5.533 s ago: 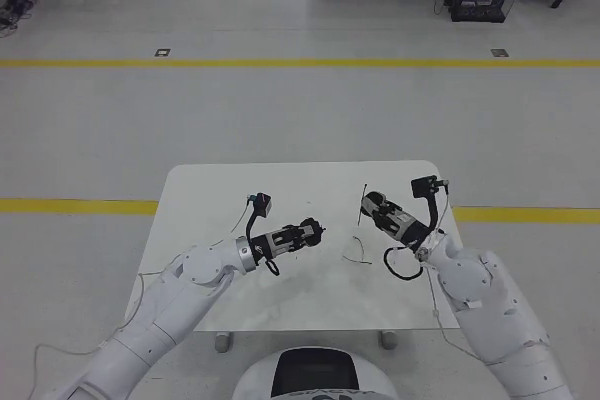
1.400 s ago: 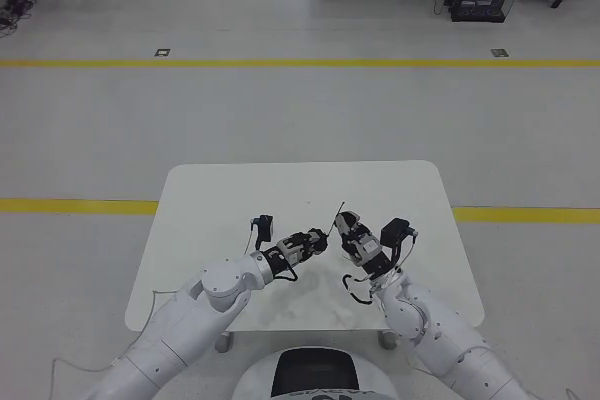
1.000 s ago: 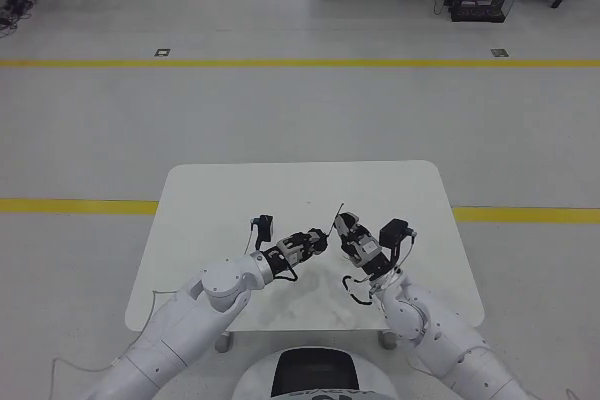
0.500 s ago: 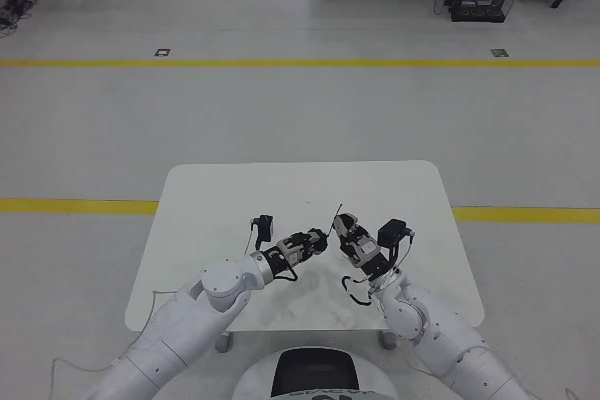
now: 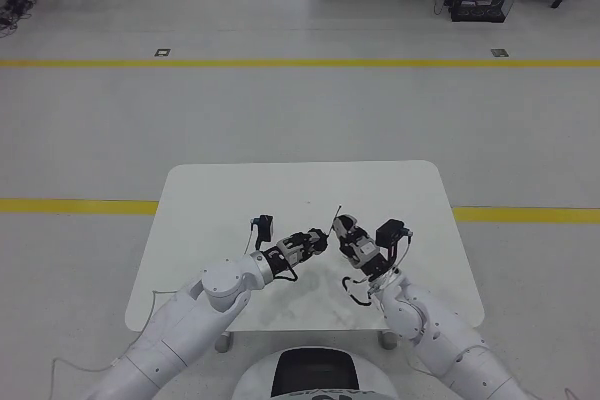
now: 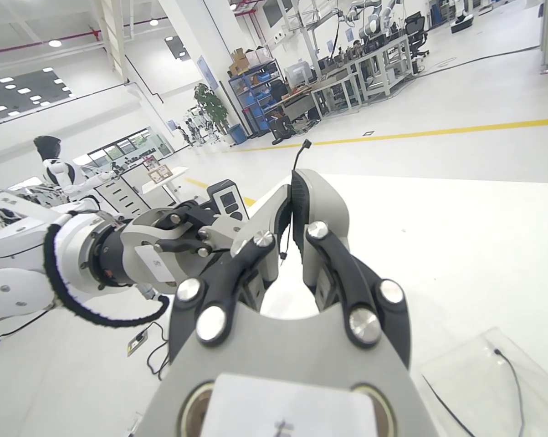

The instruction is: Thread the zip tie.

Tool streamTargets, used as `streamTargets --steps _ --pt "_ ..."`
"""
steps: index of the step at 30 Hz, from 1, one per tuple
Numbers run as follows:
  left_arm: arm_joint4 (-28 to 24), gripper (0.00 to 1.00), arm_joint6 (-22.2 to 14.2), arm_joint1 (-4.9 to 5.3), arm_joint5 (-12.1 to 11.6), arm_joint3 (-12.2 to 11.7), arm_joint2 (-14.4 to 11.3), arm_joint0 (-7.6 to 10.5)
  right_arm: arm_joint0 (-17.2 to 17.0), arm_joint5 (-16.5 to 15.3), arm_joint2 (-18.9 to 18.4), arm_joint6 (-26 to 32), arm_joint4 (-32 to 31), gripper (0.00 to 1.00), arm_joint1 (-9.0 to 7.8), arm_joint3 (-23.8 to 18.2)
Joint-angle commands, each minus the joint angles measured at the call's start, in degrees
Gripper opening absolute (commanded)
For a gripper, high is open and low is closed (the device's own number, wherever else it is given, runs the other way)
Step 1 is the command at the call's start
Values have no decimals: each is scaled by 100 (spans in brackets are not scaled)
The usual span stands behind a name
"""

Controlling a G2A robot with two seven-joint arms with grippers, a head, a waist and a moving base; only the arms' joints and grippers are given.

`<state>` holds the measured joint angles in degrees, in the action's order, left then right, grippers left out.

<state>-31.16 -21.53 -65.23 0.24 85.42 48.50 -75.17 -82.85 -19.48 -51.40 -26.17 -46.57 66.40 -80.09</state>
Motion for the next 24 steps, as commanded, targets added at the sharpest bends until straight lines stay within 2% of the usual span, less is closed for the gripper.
streamTargets --steps 1,24 --pt "0 0 0 0 0 0 0 0 -1 0 18 3 18 0 4 -20" --pt "0 0 0 0 0 0 0 0 28 0 43 118 33 0 -1 74"
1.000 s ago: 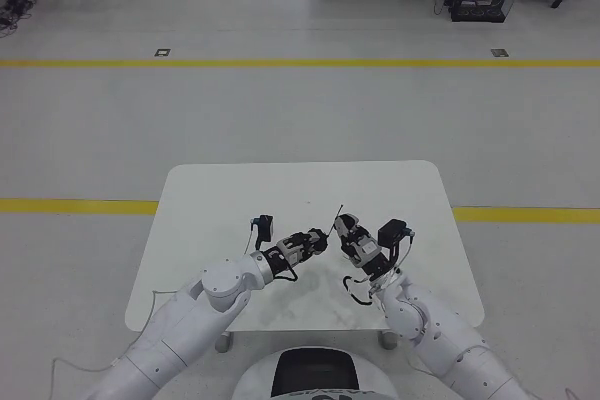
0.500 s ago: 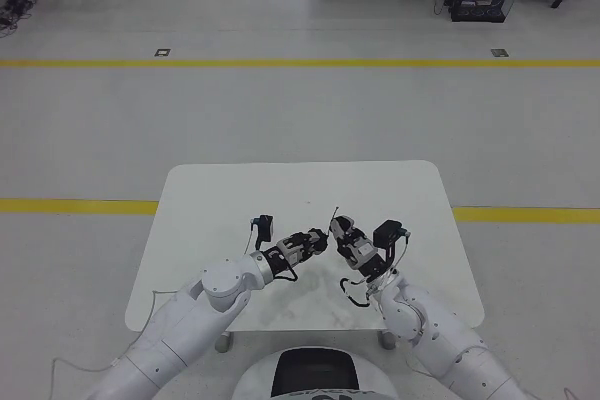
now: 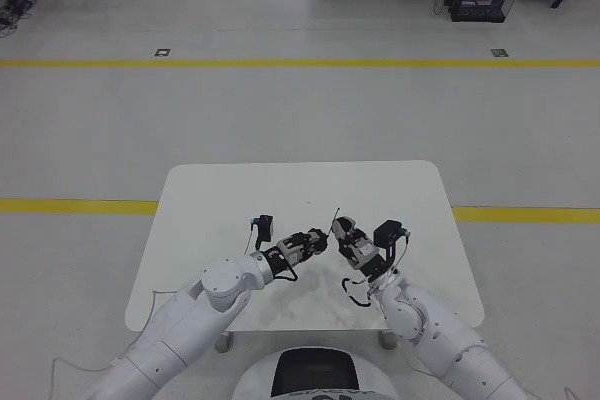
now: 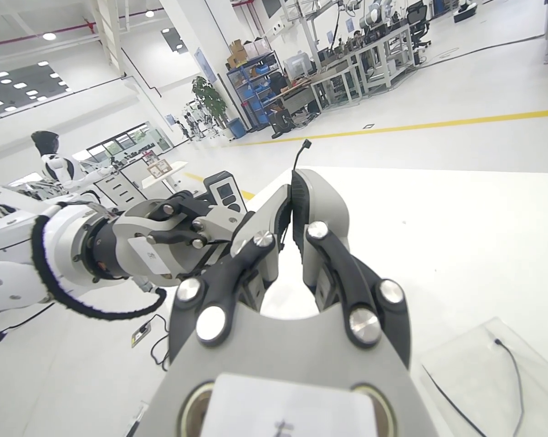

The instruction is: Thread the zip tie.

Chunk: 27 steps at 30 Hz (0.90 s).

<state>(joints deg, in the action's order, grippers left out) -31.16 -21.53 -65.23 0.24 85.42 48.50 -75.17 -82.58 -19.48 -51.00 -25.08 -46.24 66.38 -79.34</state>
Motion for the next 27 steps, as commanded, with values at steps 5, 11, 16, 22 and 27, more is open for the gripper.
streamTargets --steps 5,11,16,22,27 --pt "0 0 0 0 0 0 0 0 4 0 11 38 -5 0 6 3" --pt "0 0 0 0 0 0 0 0 2 0 24 60 -4 0 5 4" --pt "0 0 0 0 0 0 0 0 -3 0 38 58 0 0 -2 -11" --pt "0 0 0 0 0 0 0 0 -16 0 52 -2 10 0 -16 -33" --pt "0 0 0 0 0 0 0 0 -14 0 64 63 18 0 -33 -31"
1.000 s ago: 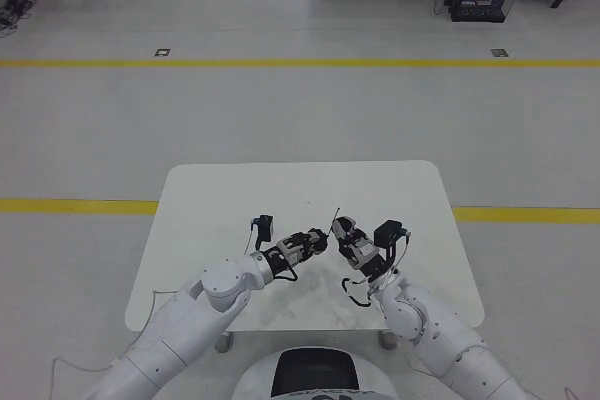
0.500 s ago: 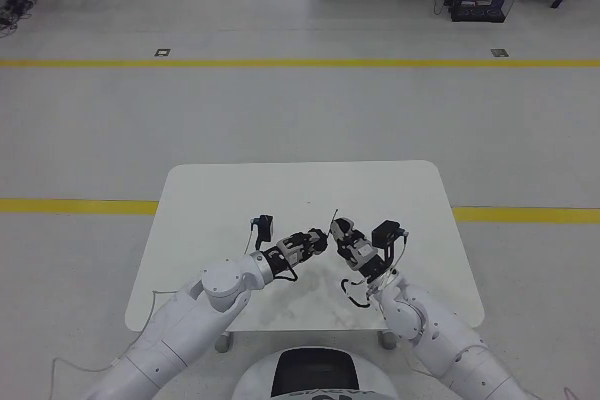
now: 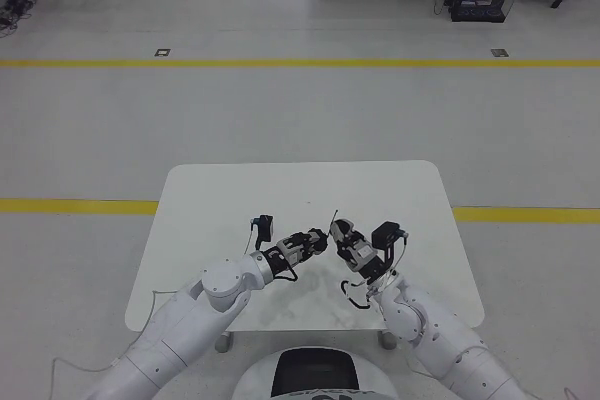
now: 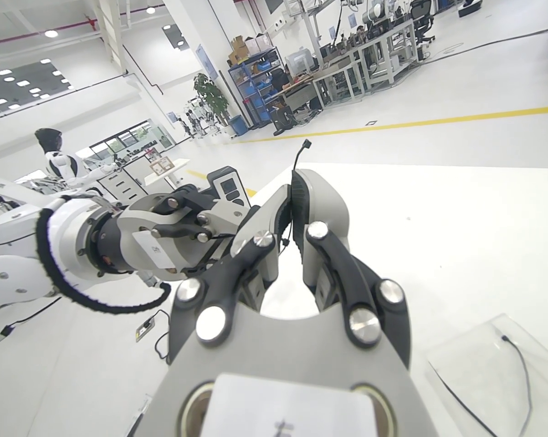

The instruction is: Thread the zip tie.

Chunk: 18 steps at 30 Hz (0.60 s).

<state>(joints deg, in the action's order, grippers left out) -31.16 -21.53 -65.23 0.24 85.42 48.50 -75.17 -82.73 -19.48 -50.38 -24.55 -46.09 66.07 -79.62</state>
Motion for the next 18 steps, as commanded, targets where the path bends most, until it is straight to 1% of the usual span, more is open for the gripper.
streamTargets --steps 1,9,10,11,12,18 --pt "0 0 0 0 0 0 0 0 0 0 5 19 5 0 -6 -5" --pt "0 0 0 0 0 0 0 0 -3 0 31 60 44 0 -29 -16" --pt "0 0 0 0 0 0 0 0 -3 0 37 71 54 4 -33 -18" --pt "0 0 0 0 0 0 0 0 -3 0 40 78 63 38 -37 -21" --pt "0 0 0 0 0 0 0 0 -4 0 42 85 77 100 -41 -24" --pt "0 0 0 0 0 0 0 0 -27 0 8 62 138 100 -79 -88"
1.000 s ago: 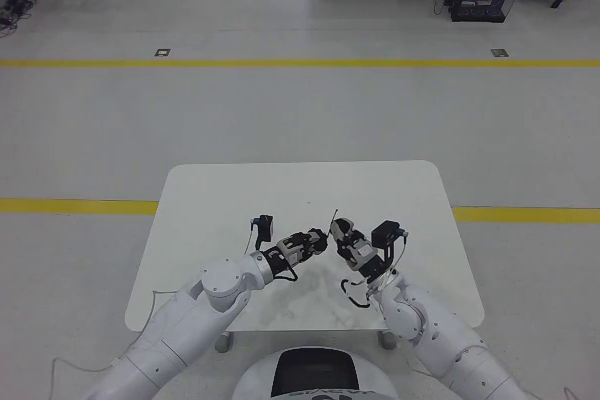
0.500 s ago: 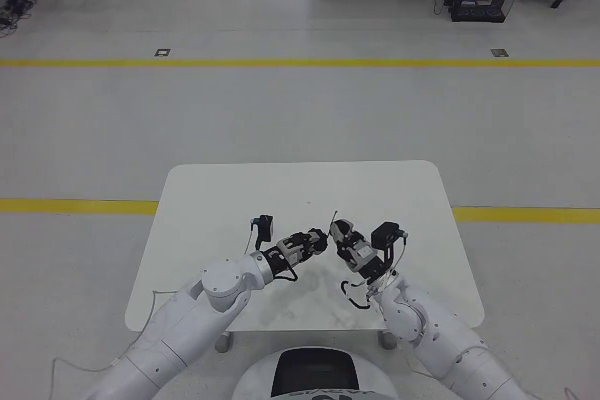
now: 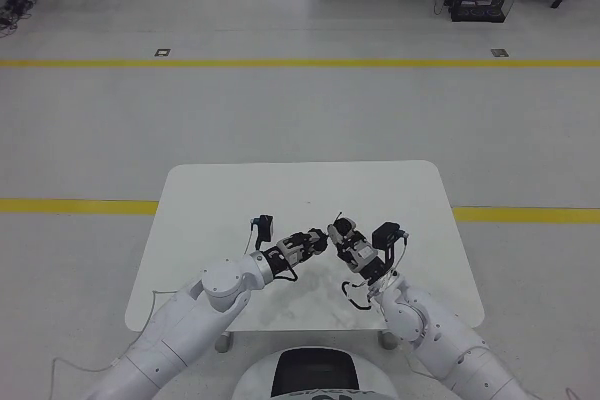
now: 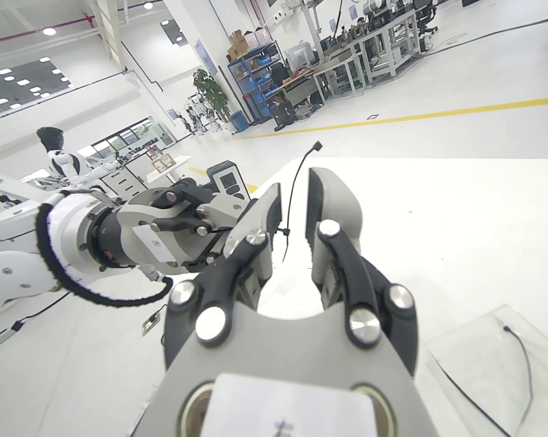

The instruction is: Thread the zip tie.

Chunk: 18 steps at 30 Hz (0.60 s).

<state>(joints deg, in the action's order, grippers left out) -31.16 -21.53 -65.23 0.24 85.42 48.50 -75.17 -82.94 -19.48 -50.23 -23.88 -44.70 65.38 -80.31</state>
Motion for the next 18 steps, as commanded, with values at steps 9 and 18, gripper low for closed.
streamTargets --steps 9,18 --pt "0 0 0 0 0 0 0 0 -151 0 -102 75 453 100 -240 -358" --pt "0 0 0 0 0 0 0 0 -163 0 -106 125 551 100 -277 -414"
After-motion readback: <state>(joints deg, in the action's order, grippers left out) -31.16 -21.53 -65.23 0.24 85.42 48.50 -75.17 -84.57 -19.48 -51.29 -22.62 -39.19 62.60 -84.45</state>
